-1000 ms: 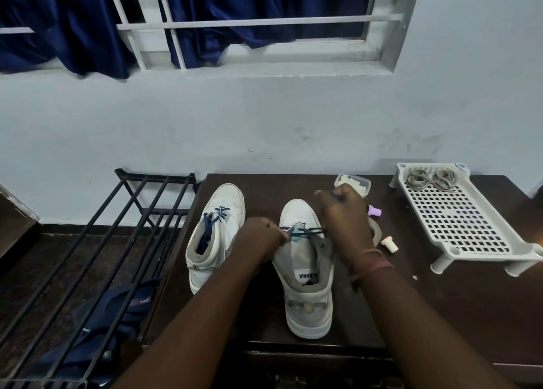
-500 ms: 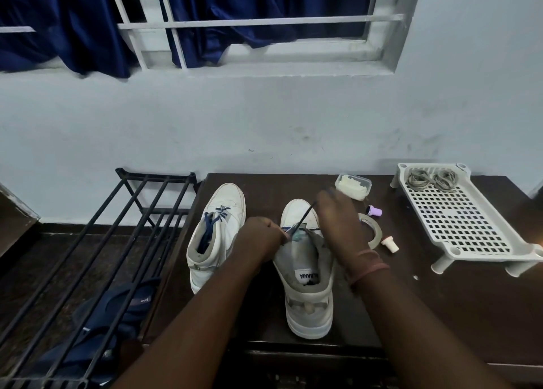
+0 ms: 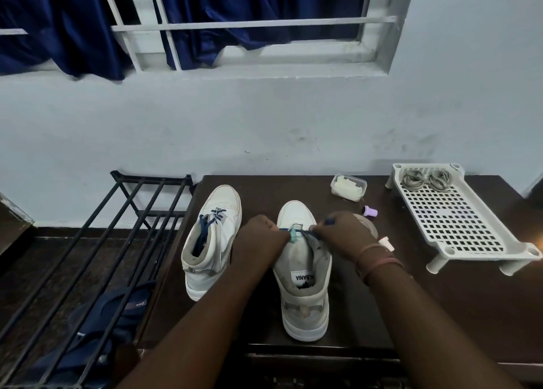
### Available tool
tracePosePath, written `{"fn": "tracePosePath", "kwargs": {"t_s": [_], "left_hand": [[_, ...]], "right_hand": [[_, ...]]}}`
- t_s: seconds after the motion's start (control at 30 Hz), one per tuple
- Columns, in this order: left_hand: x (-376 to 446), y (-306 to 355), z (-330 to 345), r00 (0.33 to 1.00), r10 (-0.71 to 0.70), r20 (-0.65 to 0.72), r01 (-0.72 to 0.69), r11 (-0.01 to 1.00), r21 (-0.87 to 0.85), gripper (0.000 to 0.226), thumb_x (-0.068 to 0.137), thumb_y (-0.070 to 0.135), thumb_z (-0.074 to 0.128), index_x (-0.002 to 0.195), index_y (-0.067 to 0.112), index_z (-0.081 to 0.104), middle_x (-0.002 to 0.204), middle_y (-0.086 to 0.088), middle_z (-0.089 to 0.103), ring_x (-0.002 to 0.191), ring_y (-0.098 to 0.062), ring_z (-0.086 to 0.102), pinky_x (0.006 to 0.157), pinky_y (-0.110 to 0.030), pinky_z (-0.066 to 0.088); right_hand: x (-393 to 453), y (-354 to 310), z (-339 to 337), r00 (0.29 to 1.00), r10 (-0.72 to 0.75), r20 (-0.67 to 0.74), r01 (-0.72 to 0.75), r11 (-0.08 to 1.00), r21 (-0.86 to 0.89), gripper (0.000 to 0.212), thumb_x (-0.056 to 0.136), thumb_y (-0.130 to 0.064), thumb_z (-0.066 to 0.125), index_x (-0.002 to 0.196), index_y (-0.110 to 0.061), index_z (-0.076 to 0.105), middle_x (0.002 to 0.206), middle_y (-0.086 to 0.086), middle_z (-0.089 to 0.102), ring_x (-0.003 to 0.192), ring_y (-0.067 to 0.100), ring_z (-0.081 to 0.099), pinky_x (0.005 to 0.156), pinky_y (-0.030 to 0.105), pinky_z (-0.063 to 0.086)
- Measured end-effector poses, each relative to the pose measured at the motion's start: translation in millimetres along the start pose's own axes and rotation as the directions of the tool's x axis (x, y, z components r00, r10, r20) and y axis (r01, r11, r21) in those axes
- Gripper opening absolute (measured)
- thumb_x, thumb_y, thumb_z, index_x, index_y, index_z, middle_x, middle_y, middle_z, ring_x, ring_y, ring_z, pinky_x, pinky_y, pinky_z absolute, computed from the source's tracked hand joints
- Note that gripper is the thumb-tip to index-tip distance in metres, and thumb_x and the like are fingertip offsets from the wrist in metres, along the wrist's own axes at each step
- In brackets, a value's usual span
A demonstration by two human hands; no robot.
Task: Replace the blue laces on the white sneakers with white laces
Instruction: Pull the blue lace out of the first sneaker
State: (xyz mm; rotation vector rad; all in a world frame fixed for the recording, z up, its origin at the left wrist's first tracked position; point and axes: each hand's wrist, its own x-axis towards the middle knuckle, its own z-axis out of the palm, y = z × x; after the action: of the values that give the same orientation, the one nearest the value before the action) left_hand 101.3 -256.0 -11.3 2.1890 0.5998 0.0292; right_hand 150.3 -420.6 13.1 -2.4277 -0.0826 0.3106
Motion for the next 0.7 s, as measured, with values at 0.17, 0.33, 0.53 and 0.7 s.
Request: {"fn": "tracePosePath", "kwargs": {"t_s": [0.17,0.33,0.53,0.7], "left_hand": [[-9.1,0.7,5.9,0.983,0.183,-0.016,-0.169,0.936,0.308,0.019,0.079,0.034,0.067,0.088,0.017,0.064,0.091,-0.001,0.069,0.091,-0.026,0.064,0.077,-0.033,0.047],[-9.5,-2.5,14.5,0.949,0.299,-0.097,-0.251,0.907,0.338,0.020,0.087,0.031,0.060,0.081,0.011,0.062,0.084,-0.007,0.069,0.086,-0.032,0.062,0.072,-0.038,0.046],[-7.4,-4.6,16.6,0.947,0.301,-0.107,-0.251,0.908,0.336,0.011,0.085,0.022,0.061,0.077,0.014,0.058,0.085,-0.007,0.070,0.086,-0.031,0.064,0.069,-0.035,0.042],[-7.7,-5.3,13.3,0.973,0.215,-0.086,-0.192,0.956,0.223,0.015,0.081,0.025,0.065,0.074,0.018,0.054,0.084,-0.002,0.068,0.085,-0.027,0.063,0.073,-0.035,0.044]], "right_hand": [[-0.4,-3.7,-3.2,0.987,0.100,0.123,-0.081,0.986,-0.148,0.036,0.090,-0.045,0.062,0.085,-0.010,0.068,0.080,0.005,0.060,0.073,0.018,0.055,0.053,0.025,0.033],[-4.3,-6.4,-8.7,0.984,0.126,0.126,-0.117,0.990,-0.074,0.026,0.093,-0.028,0.060,0.073,-0.010,0.058,0.074,0.005,0.058,0.066,0.019,0.056,0.045,0.015,0.036],[13.6,-6.0,-26.2,0.973,0.218,-0.080,-0.054,0.545,0.837,0.023,0.077,-0.032,0.056,0.059,-0.018,0.063,0.053,-0.003,0.048,0.055,0.019,0.042,0.061,0.032,0.038],[16.5,9.6,-12.5,0.980,0.157,-0.121,-0.069,0.842,0.535,0.043,0.061,-0.059,0.073,0.065,-0.018,0.057,0.057,0.005,0.058,0.054,0.024,0.052,0.060,0.036,0.047]]}}
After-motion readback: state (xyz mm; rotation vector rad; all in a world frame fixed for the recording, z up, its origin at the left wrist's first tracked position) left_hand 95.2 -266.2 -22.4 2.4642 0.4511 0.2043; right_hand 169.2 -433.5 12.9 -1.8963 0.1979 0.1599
